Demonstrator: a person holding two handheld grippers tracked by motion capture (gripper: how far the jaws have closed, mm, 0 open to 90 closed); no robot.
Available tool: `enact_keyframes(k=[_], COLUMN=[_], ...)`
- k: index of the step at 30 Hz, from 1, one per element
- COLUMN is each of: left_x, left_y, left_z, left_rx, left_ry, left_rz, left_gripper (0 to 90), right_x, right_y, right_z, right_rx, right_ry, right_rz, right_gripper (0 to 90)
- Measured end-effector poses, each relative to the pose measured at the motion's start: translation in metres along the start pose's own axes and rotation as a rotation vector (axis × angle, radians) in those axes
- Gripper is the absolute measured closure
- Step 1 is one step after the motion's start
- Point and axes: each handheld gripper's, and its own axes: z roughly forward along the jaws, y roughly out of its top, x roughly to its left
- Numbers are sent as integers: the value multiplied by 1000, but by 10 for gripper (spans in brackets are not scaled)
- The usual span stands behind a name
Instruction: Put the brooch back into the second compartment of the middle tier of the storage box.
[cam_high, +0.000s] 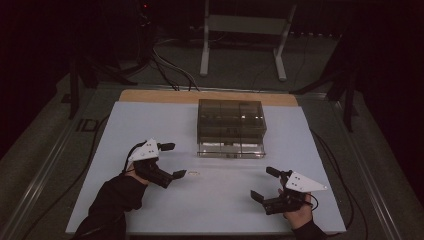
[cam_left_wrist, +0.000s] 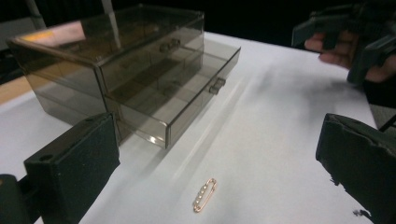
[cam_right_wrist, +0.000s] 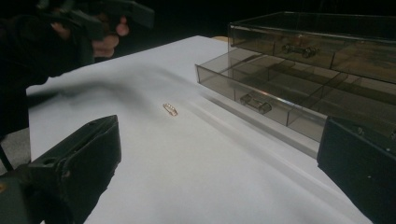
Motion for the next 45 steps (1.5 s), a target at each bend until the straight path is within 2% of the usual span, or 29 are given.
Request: enact_keyframes(k=[2, 4, 9, 14, 16, 24, 28, 34, 36, 40, 41, 45], left_x=[-1, -1, -1, -3, -3, 1, 6, 8, 8, 11, 11, 14], left_y=[-1, -2, -5, -9, -12, -19, -25, -26, -26, -27, -28, -29], left_z=[4, 7, 18, 30, 34, 47, 52, 60, 62, 66, 67, 69], left_rx=[6, 20, 58, 114, 134, 221, 267, 326, 332, 348, 357, 349], left_ry=[9, 5, 3, -47, -63, -43, -44, -47, -51, -58, -50, -69], left_rz=[9, -8, -17, -14, -17, -10, -26, -3, 1, -23, -21, -45], left_gripper=[2, 2, 2, 2, 29, 85, 167, 354, 429, 546, 575, 646], right_x=[0, -1, -2, -1, -1, -1, -1, -1, -1, -2, -2, -1], right_y=[0, -1, 0, 0, 0, 0, 0, 0, 0, 0, 0, 0], right_z=[0, 0, -1, -1, 0, -1, -1, -1, -1, -1, -1, -1], right_rx=[-2, -2, -6, -7, -3, -10, -8, -9, -4, -4, -1, -1], right_ry=[6, 6, 3, 12, 11, 10, 10, 11, 11, 15, 15, 15], right_rz=[6, 9, 9, 11, 10, 10, 8, 8, 7, 10, 9, 4], right_gripper=[0, 0, 0, 0, 0, 0, 0, 0, 0, 0, 0, 0])
